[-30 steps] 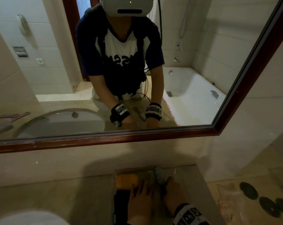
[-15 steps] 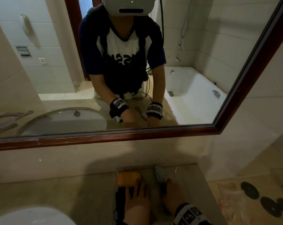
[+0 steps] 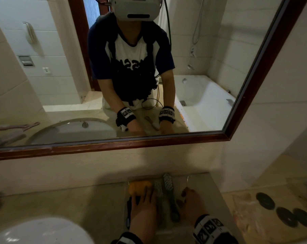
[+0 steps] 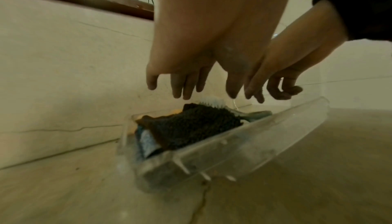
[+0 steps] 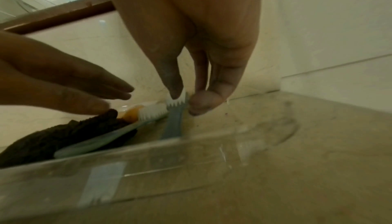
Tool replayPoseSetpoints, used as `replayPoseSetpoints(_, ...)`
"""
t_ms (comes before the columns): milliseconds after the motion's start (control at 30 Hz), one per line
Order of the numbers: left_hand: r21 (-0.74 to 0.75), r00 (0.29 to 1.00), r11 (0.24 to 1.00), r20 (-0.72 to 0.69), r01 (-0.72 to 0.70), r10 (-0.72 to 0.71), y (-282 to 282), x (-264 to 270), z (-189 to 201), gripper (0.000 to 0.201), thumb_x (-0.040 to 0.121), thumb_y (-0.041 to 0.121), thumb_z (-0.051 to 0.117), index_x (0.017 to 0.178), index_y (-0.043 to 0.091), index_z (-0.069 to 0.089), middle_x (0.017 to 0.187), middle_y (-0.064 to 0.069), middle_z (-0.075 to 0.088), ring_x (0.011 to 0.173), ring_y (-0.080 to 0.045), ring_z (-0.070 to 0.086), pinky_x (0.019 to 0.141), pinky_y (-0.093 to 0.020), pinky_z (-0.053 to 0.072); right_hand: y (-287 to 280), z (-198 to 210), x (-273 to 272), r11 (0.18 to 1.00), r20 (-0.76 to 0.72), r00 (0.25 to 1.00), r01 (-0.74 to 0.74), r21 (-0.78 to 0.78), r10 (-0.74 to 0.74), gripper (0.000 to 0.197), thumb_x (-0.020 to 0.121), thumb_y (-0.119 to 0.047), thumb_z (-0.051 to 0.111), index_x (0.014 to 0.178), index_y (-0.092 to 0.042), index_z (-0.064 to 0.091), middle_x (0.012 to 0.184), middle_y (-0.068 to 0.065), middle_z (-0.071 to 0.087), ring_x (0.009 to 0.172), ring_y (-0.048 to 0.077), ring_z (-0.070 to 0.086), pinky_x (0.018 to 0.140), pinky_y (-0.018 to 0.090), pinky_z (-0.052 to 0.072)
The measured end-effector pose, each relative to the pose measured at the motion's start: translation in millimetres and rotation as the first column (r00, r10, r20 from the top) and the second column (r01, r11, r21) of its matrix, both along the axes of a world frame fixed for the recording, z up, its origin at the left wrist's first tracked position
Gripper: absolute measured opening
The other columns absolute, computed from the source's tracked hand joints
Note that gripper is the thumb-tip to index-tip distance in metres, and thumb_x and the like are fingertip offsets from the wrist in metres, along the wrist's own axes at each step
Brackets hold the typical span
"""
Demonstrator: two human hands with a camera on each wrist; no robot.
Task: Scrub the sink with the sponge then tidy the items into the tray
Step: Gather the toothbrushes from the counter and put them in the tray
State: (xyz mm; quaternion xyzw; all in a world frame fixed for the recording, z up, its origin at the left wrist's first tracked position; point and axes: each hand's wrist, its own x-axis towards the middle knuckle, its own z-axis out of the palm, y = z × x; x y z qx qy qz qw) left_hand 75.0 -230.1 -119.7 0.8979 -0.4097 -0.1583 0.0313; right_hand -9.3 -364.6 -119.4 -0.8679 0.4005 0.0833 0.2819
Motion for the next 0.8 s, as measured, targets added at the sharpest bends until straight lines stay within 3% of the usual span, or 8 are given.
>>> replayPoseSetpoints(67, 0.015, 0.999, 1.0, -0.038, -0.006, 0.006, 13.9, -5.2, 10.3, 0.059, 0.099, 0.027, 0.032, 0.152, 0.017, 0.006, 0.162, -0.001, 0.003, 0.15, -0.017, -0.003, 0.123, -0.047, -0.003, -0.2, 11.3, -14.8, 0.999, 0.026, 0.999, 0.022, -0.041, -0.021, 0.019, 0.095, -0.027, 0.049, 0.11, -0.015, 0.047, 0.11, 0.008, 0.051, 0.1, 0.022, 0.054, 0.088, 0.028, 0.043)
replayPoseSetpoints(200, -0.083, 0.999, 0.996, 0.03, -0.039, 0.041, 30.4, -15.0, 26.5, 0.054, 0.098, 0.025, 0.035, 0.149, 0.02, 0.017, 0.159, 0.001, 0.017, 0.149, -0.017, 0.012, 0.123, -0.04, 0.004, 6.1, 26.0, -48.2, 0.993, 0.106, 0.994, 0.031, -0.117, -0.019, 0.013, 0.094, -0.024, 0.05, 0.089, -0.019, 0.039, 0.073, -0.008, 0.038, 0.08, 0.016, 0.043, 0.072, 0.022, 0.034)
replayPoseSetpoints(333, -0.192, 0.997, 0.979, -0.036, -0.076, 0.07, 55.7, -31.1, 36.6, 0.048, 0.099, 0.022, 0.035, 0.146, 0.023, 0.027, 0.153, 0.001, 0.029, 0.141, -0.021, 0.029, 0.12, -0.034, 0.017, 31.6, 27.6, -89.1, 0.999, -0.098, 0.995, -0.024, -0.044, 0.02, 0.035, 0.094, -0.035, 0.05, 0.065, -0.025, 0.032, 0.07, -0.008, 0.038, 0.067, 0.011, 0.041, 0.074, 0.022, 0.035)
replayPoseSetpoints(400, -0.204, 0.994, 0.975, -0.067, -0.094, 0.082, 69.1, -38.7, 35.6, 0.047, 0.099, 0.019, 0.035, 0.145, 0.023, 0.029, 0.152, 0.0, 0.029, 0.137, -0.022, 0.034, 0.117, -0.032, 0.024, 52.5, 20.9, -107.5, 0.997, -0.238, 0.97, -0.048, 0.053, 0.059, 0.032, 0.092, -0.044, 0.05, 0.076, -0.017, 0.045, 0.091, 0.002, 0.05, 0.08, 0.017, 0.049, 0.078, 0.025, 0.033)
replayPoseSetpoints(433, -0.205, 0.993, 0.974, -0.082, -0.101, 0.086, 75.4, -41.6, 32.2, 0.046, 0.099, 0.018, 0.035, 0.145, 0.023, 0.029, 0.152, 0.0, 0.029, 0.136, -0.022, 0.036, 0.116, -0.032, 0.026, 62.6, 14.5, -115.7, 0.996, -0.281, 0.958, -0.046, 0.073, 0.065, 0.039, 0.092, -0.047, 0.048, 0.094, -0.008, 0.052, 0.106, 0.006, 0.051, 0.098, 0.02, 0.052, 0.081, 0.024, 0.033)
replayPoseSetpoints(533, -0.183, 0.991, 0.98, -0.119, -0.084, 0.063, 96.6, -53.0, 25.9, 0.046, 0.098, 0.018, 0.035, 0.144, 0.024, 0.03, 0.151, 0.001, 0.031, 0.132, -0.02, 0.043, 0.112, -0.032, 0.03, 92.6, 0.1, -133.7, 0.999, -0.308, 0.951, 0.009, 0.052, 0.008, 0.065, 0.097, -0.047, 0.036, 0.146, -0.006, 0.024, 0.152, 0.01, 0.031, 0.141, 0.023, 0.03, 0.112, 0.03, 0.028)
replayPoseSetpoints(600, -0.173, 0.988, 0.982, -0.149, -0.075, 0.049, 110.7, -60.8, 24.2, 0.044, 0.098, 0.018, 0.035, 0.142, 0.022, 0.032, 0.15, 0.001, 0.031, 0.129, -0.02, 0.046, 0.109, -0.031, 0.033, 110.1, 1.6, -135.1, 0.999, -0.304, 0.952, 0.024, 0.045, -0.009, 0.064, 0.099, -0.043, 0.03, 0.149, -0.006, 0.014, 0.158, 0.011, 0.017, 0.145, 0.024, 0.023, 0.119, 0.031, 0.019)
replayPoseSetpoints(800, -0.109, 0.975, 0.992, -0.218, -0.071, 0.046, 141.8, -80.1, 20.5, 0.038, 0.098, 0.018, 0.037, 0.136, 0.022, 0.041, 0.145, 0.001, 0.036, 0.12, -0.023, 0.051, 0.103, -0.031, 0.038, 141.6, 4.1, -129.6, 0.998, -0.293, 0.956, 0.051, 0.042, -0.037, 0.057, 0.101, -0.044, 0.023, 0.144, -0.007, 0.029, 0.152, 0.01, 0.031, 0.139, 0.024, 0.034, 0.114, 0.029, 0.027)
